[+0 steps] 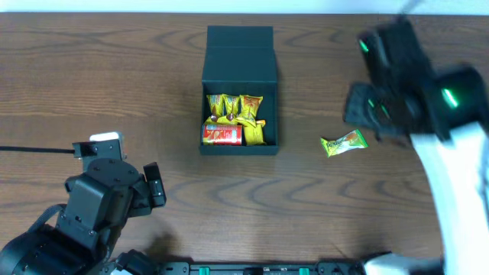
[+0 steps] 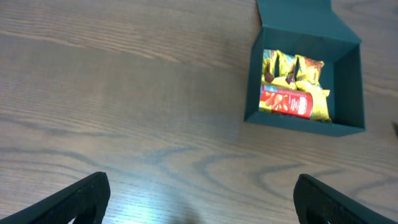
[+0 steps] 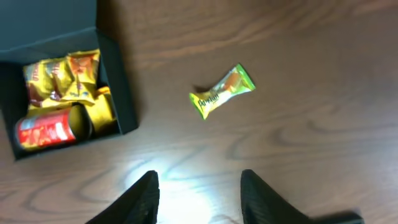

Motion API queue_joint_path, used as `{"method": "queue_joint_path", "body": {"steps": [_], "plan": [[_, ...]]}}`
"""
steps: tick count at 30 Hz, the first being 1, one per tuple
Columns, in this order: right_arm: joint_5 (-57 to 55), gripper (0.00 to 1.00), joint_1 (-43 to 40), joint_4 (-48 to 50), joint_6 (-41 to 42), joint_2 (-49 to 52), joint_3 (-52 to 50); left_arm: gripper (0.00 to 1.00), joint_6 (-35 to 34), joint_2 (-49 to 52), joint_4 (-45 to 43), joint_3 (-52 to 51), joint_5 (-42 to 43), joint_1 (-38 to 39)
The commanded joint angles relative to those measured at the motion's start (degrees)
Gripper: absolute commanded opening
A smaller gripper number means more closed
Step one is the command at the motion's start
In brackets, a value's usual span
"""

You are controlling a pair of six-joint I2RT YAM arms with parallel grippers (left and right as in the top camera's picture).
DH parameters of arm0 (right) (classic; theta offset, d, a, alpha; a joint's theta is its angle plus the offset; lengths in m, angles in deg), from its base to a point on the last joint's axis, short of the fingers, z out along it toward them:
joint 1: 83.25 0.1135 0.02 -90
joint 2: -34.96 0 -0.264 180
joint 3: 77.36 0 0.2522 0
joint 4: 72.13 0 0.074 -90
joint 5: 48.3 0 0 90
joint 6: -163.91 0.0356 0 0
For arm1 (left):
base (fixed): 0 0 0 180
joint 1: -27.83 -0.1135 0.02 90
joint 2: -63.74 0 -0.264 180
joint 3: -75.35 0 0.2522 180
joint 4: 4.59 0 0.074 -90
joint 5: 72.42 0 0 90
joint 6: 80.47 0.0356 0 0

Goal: Pack container
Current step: 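Raise the right gripper out of the box toward the green packet, then lower the right gripper onto the green Pandan packet and grasp it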

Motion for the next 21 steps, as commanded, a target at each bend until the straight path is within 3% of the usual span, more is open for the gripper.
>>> {"method": "queue_joint_path", "body": {"steps": [1, 5, 10, 16, 21], "plan": [[1.6, 0.51, -0.7, 6.1, -0.2, -7.6, -12.7, 0.95, -0.7, -0.1, -0.2, -0.2, 0.0, -0.3], [4.7, 0.51, -0.7, 15.9, 7.8, -12.7, -28.6, 0.95, -0.7, -0.1, -0.1, -0.2, 0.0, -0.3], [10.6, 0.53, -1.3, 23.5, 17.7, -9.1, -38.7, 0.96, -0.7, -0.1, -0.1, -0.2, 0.0, -0.3], [10.4, 0.54, -1.4, 25.8, 28.2, -1.2, -40.9, 0.95, -0.7, -0.1, -0.1, -0.2, 0.0, -0.3], [8.2, 0.56, -1.6, 27.2, 30.9, 6.1, -41.0, 0.95, -0.7, -0.1, 0.0, -0.2, 0.0, -0.3]]}}
